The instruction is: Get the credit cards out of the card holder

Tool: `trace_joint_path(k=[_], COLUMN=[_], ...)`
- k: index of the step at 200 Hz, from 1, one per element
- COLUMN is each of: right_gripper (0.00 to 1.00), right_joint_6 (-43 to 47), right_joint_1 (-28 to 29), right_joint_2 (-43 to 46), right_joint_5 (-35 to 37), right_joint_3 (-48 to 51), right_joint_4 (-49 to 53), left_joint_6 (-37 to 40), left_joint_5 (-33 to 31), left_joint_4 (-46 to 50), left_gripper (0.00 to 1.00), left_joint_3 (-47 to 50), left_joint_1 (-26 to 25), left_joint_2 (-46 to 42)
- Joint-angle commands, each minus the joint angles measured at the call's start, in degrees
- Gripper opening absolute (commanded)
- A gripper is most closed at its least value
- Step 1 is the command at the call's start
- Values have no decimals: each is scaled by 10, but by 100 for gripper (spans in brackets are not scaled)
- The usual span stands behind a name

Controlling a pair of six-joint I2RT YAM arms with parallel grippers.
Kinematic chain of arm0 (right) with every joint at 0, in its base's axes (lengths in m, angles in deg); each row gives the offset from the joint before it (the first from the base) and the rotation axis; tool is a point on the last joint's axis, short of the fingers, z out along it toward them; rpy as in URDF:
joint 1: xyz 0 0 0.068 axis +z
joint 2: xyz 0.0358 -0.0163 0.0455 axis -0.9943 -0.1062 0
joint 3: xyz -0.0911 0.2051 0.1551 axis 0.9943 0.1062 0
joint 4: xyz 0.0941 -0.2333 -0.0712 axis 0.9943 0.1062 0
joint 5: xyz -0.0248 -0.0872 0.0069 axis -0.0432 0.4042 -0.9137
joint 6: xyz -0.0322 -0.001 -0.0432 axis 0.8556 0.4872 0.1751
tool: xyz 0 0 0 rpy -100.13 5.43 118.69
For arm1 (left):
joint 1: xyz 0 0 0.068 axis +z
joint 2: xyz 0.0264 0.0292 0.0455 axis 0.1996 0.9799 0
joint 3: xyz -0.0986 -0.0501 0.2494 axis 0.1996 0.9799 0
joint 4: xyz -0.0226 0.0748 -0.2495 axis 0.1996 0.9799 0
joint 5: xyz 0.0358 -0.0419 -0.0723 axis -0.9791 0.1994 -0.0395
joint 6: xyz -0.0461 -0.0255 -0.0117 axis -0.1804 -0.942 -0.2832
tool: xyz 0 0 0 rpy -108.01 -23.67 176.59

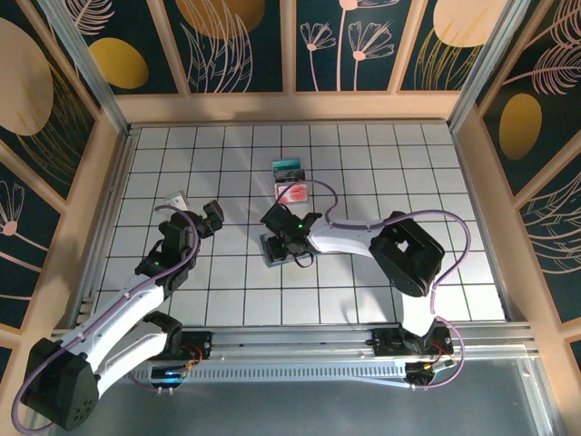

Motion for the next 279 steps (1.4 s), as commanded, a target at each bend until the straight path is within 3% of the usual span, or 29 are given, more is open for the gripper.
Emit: trace_joint_path(k=[1, 63, 279], right_gripper=[30, 31, 41], right_joint_6=[-20, -31, -23], right_joint_1=[-4, -33, -35], right_joint_2=[11, 53, 52], right_joint_5=[-36, -67, -71], right_joint_3=[19, 62, 37], right_joint_4=[-2, -46, -44], left_joint_6=[25, 16, 52], left_joint_5=[34, 97, 94], left_joint_4=[10, 8, 23], left_gripper=[99, 99, 99], left_joint_3=[-25, -26, -43], left_joint_1=[1, 1, 1], left_joint_2=[-9, 12, 33])
